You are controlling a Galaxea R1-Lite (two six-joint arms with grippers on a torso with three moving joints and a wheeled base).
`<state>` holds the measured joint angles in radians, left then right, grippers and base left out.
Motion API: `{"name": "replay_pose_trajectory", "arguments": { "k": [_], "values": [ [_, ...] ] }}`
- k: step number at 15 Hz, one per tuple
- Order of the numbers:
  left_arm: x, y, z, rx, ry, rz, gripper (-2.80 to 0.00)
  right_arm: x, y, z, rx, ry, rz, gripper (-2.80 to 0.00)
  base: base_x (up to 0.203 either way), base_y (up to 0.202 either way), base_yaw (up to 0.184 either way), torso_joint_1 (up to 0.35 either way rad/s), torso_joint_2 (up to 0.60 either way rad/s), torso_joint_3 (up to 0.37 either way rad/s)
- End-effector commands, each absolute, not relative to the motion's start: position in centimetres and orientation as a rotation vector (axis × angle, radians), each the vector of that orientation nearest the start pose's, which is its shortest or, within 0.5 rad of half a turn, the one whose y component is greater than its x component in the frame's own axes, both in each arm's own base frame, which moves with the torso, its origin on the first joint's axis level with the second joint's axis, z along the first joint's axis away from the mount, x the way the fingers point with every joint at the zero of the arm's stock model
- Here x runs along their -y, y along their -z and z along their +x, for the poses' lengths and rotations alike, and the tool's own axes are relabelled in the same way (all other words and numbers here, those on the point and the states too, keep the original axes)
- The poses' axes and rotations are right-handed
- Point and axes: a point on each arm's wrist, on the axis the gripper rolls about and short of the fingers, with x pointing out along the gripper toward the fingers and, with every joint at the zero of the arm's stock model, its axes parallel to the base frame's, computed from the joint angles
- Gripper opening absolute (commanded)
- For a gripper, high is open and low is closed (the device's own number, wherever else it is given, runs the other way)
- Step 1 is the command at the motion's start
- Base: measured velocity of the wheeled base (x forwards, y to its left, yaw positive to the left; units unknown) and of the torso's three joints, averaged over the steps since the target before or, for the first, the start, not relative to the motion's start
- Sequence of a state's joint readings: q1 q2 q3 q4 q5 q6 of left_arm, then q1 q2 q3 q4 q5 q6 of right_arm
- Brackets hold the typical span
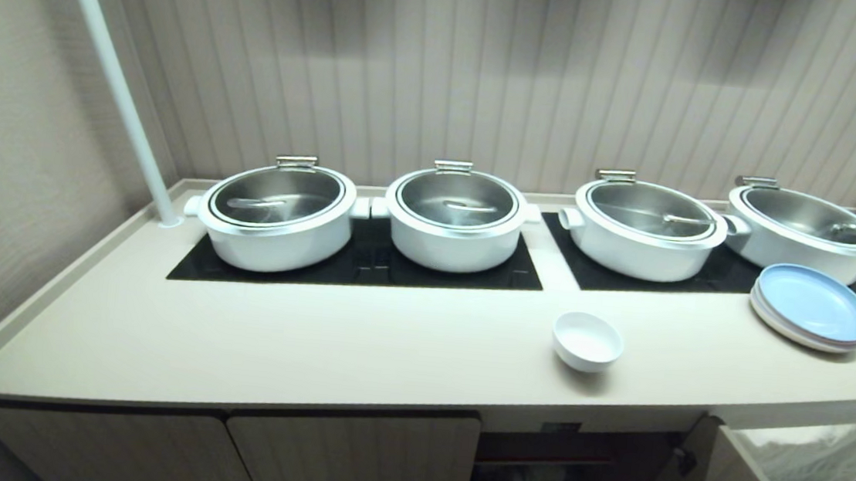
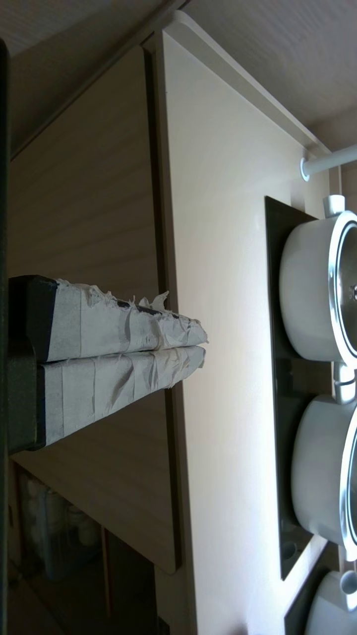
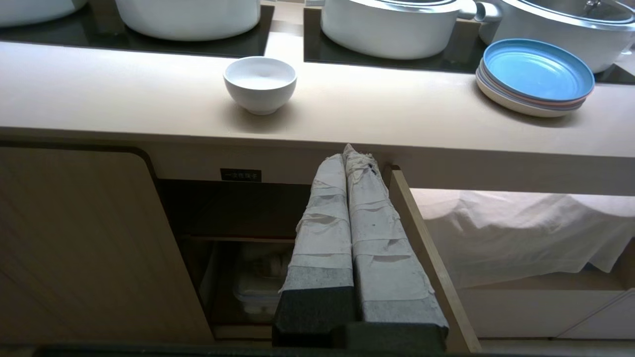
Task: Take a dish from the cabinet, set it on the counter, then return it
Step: Pick up the bowl from the table
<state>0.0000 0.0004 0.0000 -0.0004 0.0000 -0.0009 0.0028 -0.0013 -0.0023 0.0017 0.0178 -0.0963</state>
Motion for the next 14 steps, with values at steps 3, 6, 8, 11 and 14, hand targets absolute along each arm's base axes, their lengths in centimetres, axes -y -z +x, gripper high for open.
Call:
{"name": "replay_pose_trajectory", "arguments": {
  "k": [3,6,8,11,14],
  "values": [
    [0.0,-7.6,-2.3,0.002,-0.002,-0.001,-2.8,-0.1,-8.8,-2.7,0.038,-0.034,-0.1,-2.8,0.0,0.0,0.0,0.0,0.0,0.0],
    [0.0,-7.5,-2.3,0.0,0.0,-0.001,-2.8,-0.3,-10.5,-3.3,0.086,-0.131,-0.121,-2.8,0.0,0.0,0.0,0.0,0.0,0.0],
    [0.0,-7.6,-2.3,0.002,0.0,-0.002,-2.8,-0.4,-11.3,-3.4,0.085,-0.194,-0.158,-2.8,0.0,0.0,0.0,0.0,0.0,0.0],
    [0.0,-7.6,-2.3,0.0,-0.001,-0.001,-2.8,-0.5,-12.5,-3.1,0.04,-0.22,-0.16,-2.8,0.0,0.0,0.0,0.0,0.0,0.0],
    [0.0,-7.6,-2.3,0.002,0.0,-0.002,-2.8,-0.5,-14.1,-1.1,-0.092,-0.202,-0.146,-2.8,0.0,0.0,0.0,0.0,0.0,0.0]
  ]
}}
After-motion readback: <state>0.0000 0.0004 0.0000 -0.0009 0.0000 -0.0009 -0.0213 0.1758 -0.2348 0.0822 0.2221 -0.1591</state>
